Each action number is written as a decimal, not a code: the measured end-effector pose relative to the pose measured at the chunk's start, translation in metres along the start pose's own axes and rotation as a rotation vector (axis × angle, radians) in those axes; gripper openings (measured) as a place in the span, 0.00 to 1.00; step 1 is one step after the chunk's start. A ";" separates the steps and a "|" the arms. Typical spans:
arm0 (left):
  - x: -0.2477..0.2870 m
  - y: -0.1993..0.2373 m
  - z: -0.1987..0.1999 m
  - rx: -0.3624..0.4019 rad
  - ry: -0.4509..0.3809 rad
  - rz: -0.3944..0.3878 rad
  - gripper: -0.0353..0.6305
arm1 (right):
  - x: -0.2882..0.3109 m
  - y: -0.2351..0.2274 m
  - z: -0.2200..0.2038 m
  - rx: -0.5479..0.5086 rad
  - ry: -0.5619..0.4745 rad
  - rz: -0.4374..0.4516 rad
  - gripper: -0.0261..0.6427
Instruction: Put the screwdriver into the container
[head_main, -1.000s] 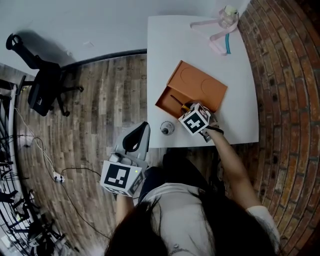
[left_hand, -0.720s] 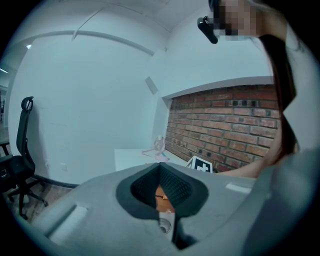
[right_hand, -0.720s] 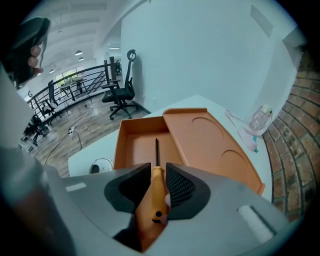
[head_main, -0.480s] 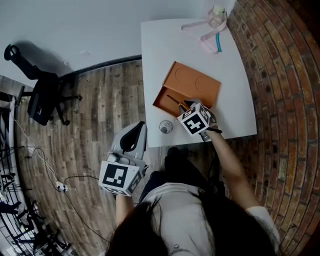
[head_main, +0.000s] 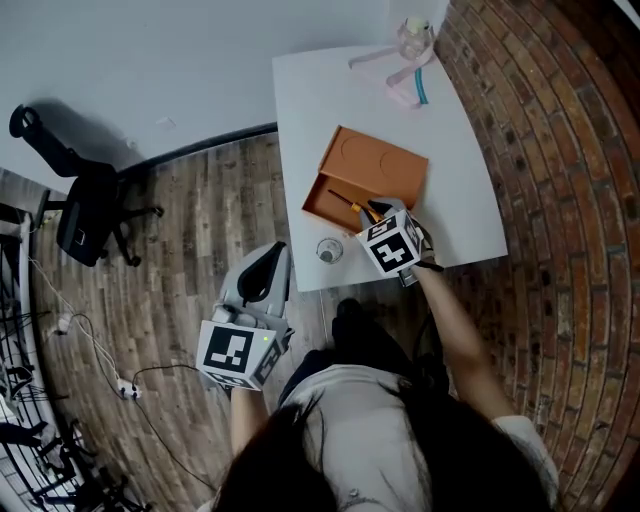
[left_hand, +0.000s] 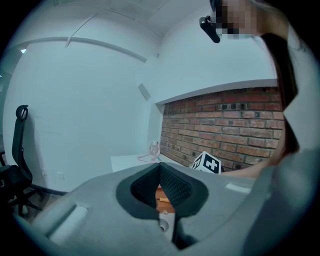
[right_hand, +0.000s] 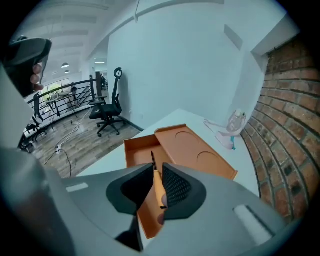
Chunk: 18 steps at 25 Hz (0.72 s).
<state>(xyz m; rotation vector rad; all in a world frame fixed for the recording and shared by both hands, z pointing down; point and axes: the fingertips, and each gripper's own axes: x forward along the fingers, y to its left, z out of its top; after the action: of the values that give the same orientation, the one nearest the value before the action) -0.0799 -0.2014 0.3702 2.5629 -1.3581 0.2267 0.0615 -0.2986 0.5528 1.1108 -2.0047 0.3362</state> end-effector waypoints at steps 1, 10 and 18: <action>-0.001 -0.002 0.001 0.006 -0.003 -0.004 0.06 | -0.004 -0.001 0.000 0.008 -0.008 -0.007 0.14; -0.014 -0.013 0.011 0.029 -0.031 -0.031 0.06 | -0.049 -0.001 0.008 0.112 -0.103 -0.070 0.11; -0.032 -0.028 0.016 0.052 -0.065 -0.065 0.06 | -0.095 0.005 0.013 0.172 -0.201 -0.141 0.06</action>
<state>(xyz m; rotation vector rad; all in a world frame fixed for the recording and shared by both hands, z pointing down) -0.0745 -0.1650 0.3437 2.6741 -1.3046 0.1707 0.0786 -0.2466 0.4741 1.4350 -2.0874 0.3396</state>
